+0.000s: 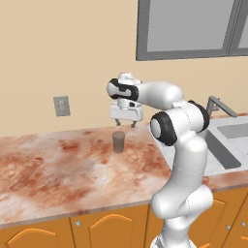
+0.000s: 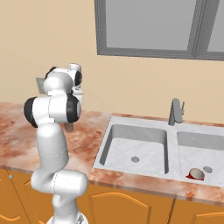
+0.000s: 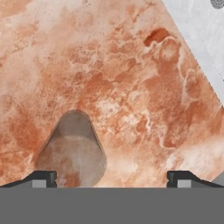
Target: Move any existing items from the left basin to the right basin for drying. Then move the glass cup from the counter to the left basin of the sink for washing.
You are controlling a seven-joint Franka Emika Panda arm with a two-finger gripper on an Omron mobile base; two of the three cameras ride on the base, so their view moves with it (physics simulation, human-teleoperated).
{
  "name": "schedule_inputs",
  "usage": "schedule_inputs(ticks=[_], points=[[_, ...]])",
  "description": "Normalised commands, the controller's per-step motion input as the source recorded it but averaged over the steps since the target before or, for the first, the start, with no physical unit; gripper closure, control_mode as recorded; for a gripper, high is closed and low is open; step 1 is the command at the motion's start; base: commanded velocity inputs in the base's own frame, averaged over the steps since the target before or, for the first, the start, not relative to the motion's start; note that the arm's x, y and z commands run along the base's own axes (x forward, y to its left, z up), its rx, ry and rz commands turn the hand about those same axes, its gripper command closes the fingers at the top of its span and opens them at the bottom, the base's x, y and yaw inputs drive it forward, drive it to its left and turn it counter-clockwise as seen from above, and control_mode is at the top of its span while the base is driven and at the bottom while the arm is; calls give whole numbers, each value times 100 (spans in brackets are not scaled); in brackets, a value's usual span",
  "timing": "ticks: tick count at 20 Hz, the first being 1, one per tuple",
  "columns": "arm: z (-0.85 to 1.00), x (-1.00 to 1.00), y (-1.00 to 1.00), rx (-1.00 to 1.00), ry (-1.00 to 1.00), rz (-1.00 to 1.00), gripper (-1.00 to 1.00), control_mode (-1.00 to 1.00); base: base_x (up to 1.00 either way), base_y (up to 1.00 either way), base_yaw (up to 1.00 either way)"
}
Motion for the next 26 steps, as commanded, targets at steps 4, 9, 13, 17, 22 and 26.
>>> schedule_inputs(ticks=[4, 9, 13, 17, 22, 26], points=[[0, -13, 0, 0, -2, 0, -100, -100, 0, 0, 0], [-3, -13, 0, 0, -1, 0, -100, -100, 0, 0, 0], [-5, -14, -2, 4, 0, 0, -100, -100, 0, 0, 0], [-10, -10, 0, 0, 0, 0, -100, -100, 0, 0, 0], [-21, -3, 0, 0, 0, 0, -100, -100, 0, 0, 0], [-27, 0, 0, 0, 0, 0, -100, -100, 0, 0, 0]])
